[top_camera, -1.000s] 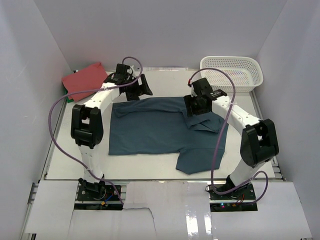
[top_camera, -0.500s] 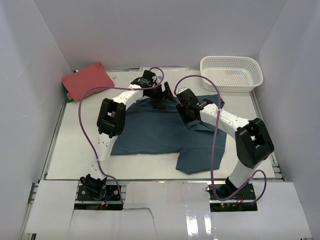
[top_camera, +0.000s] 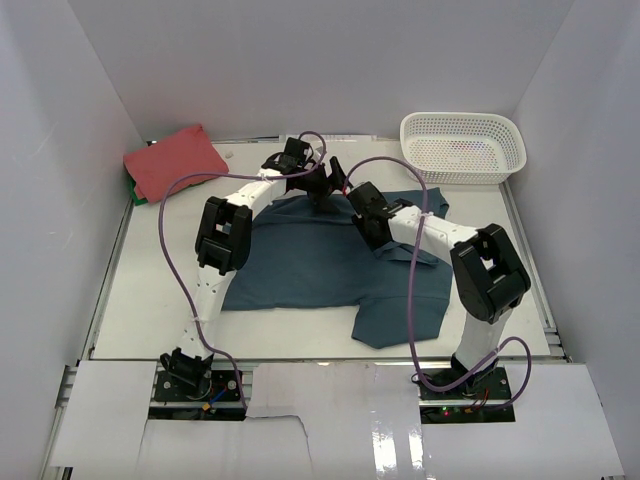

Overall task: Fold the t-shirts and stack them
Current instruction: Fold the flattened tshirt in 1/3 of the way

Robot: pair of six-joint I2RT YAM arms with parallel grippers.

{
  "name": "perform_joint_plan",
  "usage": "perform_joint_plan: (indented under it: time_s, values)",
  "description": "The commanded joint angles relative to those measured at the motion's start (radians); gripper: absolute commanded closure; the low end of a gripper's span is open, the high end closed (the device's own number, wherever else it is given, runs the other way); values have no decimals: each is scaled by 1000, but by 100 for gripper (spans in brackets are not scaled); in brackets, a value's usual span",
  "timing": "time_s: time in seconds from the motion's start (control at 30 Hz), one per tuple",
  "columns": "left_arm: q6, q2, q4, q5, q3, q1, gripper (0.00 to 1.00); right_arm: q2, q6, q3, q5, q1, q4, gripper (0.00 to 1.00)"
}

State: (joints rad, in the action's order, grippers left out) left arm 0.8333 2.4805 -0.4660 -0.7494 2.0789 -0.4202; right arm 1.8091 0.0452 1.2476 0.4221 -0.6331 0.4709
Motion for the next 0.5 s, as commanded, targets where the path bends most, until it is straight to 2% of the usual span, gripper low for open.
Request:
perform_joint_plan:
  time_s: [0.0,0.3,0.47]
  values:
    - [12,-17,29,-21,-2,-2,2,15,-4,36,-22,1,-8,57]
    - [15,-17,35,-24,-23,-2,2,45,-16,16,-66,0,-14,58]
    - [3,-31,36,-13,-51,-2,2,73,-15,23,-75,1,-15,62]
